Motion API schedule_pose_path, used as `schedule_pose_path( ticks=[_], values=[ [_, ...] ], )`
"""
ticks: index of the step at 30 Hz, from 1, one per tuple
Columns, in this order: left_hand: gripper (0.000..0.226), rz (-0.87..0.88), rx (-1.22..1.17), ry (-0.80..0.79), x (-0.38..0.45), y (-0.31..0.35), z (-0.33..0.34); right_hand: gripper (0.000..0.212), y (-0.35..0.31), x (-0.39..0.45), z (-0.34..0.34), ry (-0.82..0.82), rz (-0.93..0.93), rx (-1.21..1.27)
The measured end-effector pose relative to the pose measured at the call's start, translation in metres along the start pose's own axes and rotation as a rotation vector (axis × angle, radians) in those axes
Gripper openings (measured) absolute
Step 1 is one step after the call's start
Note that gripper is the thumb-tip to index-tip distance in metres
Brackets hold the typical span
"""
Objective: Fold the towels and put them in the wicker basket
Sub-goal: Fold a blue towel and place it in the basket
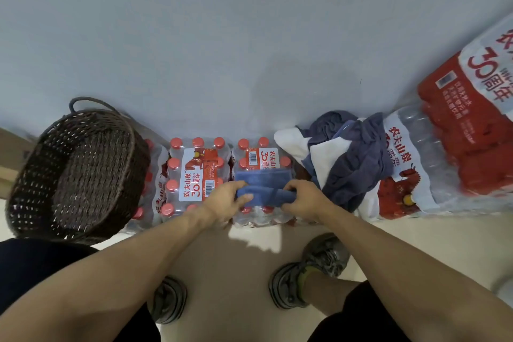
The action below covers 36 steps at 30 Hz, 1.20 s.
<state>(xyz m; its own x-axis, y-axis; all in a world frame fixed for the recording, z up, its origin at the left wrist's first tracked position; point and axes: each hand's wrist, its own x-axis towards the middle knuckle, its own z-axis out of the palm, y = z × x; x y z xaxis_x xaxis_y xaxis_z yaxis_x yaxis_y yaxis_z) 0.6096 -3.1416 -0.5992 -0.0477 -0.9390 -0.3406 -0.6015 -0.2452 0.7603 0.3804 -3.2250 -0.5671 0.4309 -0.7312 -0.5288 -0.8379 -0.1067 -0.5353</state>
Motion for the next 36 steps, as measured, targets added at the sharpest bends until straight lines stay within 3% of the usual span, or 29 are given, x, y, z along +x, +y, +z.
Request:
schedule_pose_path(
  ticks=[4,6,10,15,18,22,26,31,36],
  values=[
    [0.026,-0.148,-0.077,0.028,0.002,-0.001,-0.007,0.007,0.001,0.003,-0.004,-0.053,0.072,0.288],
    [0.024,-0.142,-0.091,0.039,0.001,-0.001,-0.007,0.024,0.002,0.004,0.0,-0.028,0.075,0.339],
    [0.032,-0.168,-0.159,-0.009,0.003,0.0,-0.009,0.043,0.003,0.004,0.007,0.071,0.101,0.286],
    [0.025,-0.284,-0.204,0.004,0.009,0.003,-0.007,0.039,-0.003,0.006,0.016,0.159,0.16,0.21],
    [0.025,-0.281,-0.017,0.047,0.01,0.005,-0.002,0.029,-0.007,0.008,0.022,0.176,0.233,0.163],
    [0.048,-0.254,0.008,0.076,0.008,0.006,-0.002,0.028,-0.011,0.01,0.023,0.189,0.308,0.078],
    [0.047,-0.261,0.0,0.049,0.005,0.007,0.001,0.039,-0.01,0.01,0.017,0.181,0.332,0.058],
    [0.042,-0.443,-0.164,0.047,0.011,0.014,0.001,0.05,-0.009,0.006,0.013,0.201,0.348,0.058],
    [0.05,-0.703,-0.344,-0.025,0.02,0.022,-0.014,0.032,-0.004,0.005,0.005,0.129,0.344,0.084]
  ],
)
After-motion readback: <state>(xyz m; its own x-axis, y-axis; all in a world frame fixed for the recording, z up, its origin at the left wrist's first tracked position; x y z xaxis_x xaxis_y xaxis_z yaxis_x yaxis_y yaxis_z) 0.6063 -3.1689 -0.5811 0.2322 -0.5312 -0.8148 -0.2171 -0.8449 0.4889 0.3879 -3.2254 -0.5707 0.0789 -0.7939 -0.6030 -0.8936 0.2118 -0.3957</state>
